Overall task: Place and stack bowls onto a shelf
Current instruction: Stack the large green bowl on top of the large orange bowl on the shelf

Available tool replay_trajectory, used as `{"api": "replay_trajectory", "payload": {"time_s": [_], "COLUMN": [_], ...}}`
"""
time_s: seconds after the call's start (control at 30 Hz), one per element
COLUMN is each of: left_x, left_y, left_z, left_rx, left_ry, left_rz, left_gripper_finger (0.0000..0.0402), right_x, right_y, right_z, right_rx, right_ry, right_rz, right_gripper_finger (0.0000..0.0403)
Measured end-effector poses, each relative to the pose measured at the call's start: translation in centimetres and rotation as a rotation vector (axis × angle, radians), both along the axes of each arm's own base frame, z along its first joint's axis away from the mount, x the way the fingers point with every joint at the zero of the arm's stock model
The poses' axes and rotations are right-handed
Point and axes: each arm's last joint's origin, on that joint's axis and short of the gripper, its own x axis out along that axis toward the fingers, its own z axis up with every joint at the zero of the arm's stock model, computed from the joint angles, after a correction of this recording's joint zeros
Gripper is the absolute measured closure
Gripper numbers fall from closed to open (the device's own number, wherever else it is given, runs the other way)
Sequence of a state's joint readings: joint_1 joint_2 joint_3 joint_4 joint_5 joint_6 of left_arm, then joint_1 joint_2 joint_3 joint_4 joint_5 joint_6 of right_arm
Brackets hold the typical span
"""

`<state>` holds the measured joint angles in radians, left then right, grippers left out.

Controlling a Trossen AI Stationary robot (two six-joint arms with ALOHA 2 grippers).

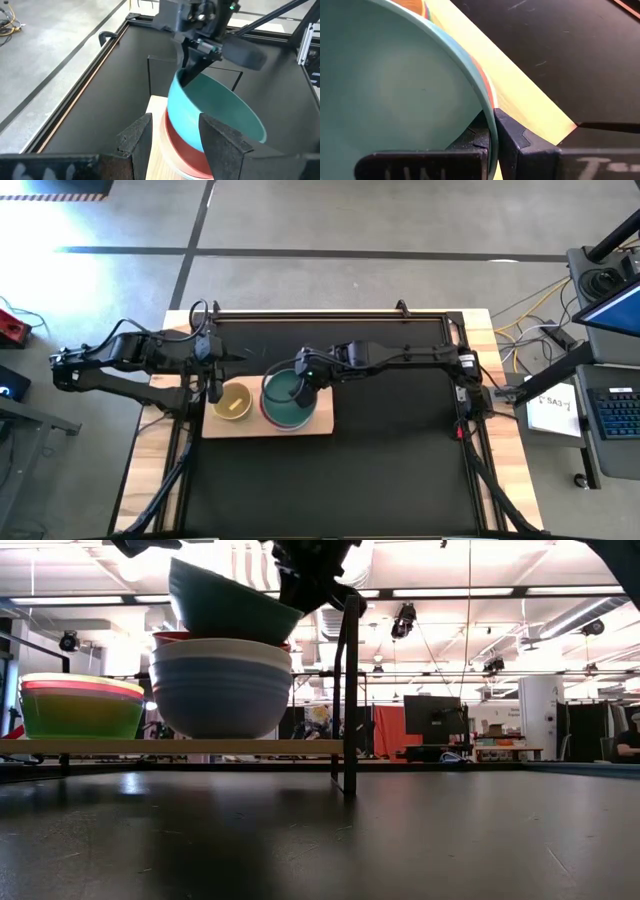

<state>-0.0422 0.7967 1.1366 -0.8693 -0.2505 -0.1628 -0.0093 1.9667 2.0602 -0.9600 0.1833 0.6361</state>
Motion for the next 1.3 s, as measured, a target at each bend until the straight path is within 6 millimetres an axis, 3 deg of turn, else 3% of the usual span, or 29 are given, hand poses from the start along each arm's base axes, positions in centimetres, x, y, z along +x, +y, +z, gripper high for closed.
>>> {"api": "replay_trajectory", "payload": {"time_s": [0.27,0.6,0.87,1.0,1.3], "left_x": [0.0,-0.1,0.0,0.0,0.0], "left_y": [0.0,0.0,0.0,0.0,0.0], "left_z": [0.0,0.0,0.0,0.0,0.0], "left_rx": [0.000,0.000,0.000,0.001,0.001], "left_ry": [-0.002,-0.002,-0.001,-0.001,0.000], "left_rz": [0.000,0.000,0.000,0.000,-0.001], "left_gripper_finger": [0.0257,0.0257,0.0257,0.0257,0.0257], "right_x": [-0.1,0.0,-0.2,0.0,0.5], "right_y": [-1.7,-1.4,-1.2,-1.0,-0.8], "right_z": [-0.5,-0.7,-2.4,-2.3,-1.8], "right_rx": [0.019,0.092,0.132,0.110,0.071], "right_ry": [0.012,0.011,0.066,0.057,0.001], "right_rz": [-0.038,0.015,0.010,0.045,0.114], "right_gripper_finger": [0.0394,0.0394,0.0394,0.0393,0.0340]}}
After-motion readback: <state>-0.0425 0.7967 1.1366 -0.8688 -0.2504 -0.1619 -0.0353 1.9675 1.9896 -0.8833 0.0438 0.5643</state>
